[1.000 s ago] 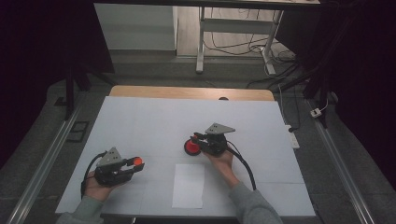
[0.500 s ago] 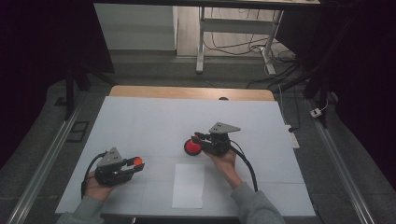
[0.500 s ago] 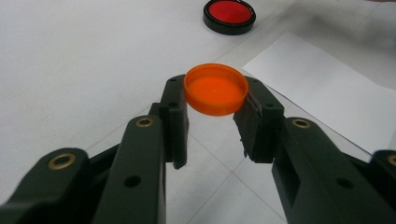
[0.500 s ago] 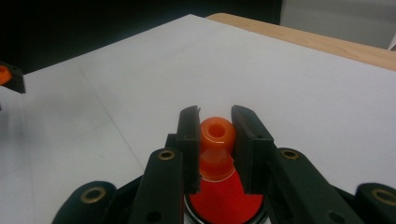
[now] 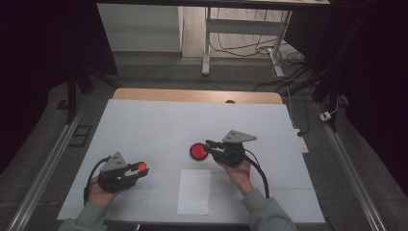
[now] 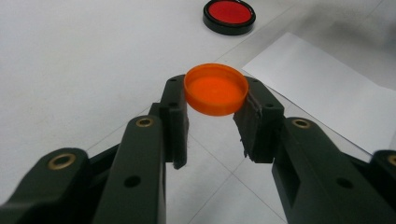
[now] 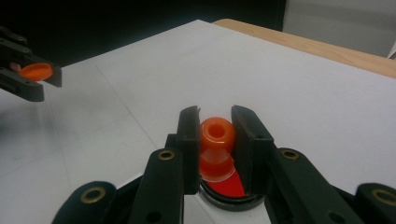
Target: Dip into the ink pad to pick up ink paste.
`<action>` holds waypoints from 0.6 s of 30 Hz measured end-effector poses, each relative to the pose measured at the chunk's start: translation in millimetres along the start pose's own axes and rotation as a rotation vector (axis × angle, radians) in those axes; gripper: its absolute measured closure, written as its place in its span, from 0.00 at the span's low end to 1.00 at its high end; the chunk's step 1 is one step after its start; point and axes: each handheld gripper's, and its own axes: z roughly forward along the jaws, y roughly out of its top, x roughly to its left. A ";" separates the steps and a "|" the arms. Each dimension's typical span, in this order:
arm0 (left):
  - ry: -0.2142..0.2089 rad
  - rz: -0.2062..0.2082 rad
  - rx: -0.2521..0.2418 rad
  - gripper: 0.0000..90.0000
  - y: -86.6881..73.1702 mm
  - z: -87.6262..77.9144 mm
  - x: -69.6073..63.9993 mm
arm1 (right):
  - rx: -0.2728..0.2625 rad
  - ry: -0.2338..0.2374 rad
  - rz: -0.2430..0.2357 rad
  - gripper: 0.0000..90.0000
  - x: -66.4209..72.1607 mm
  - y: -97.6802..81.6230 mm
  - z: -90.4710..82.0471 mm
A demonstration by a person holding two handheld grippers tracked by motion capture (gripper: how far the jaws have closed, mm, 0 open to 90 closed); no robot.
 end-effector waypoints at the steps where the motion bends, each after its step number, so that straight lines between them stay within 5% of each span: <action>1: -0.001 0.000 0.000 0.72 0.0 0.0 0.0 | 0.002 0.000 -0.001 0.81 0.6 -0.5 -2.7; 18: -0.002 0.000 0.006 0.72 0.1 2.5 -1.3 | -0.052 -0.003 -0.008 0.81 6.1 -7.0 -56.4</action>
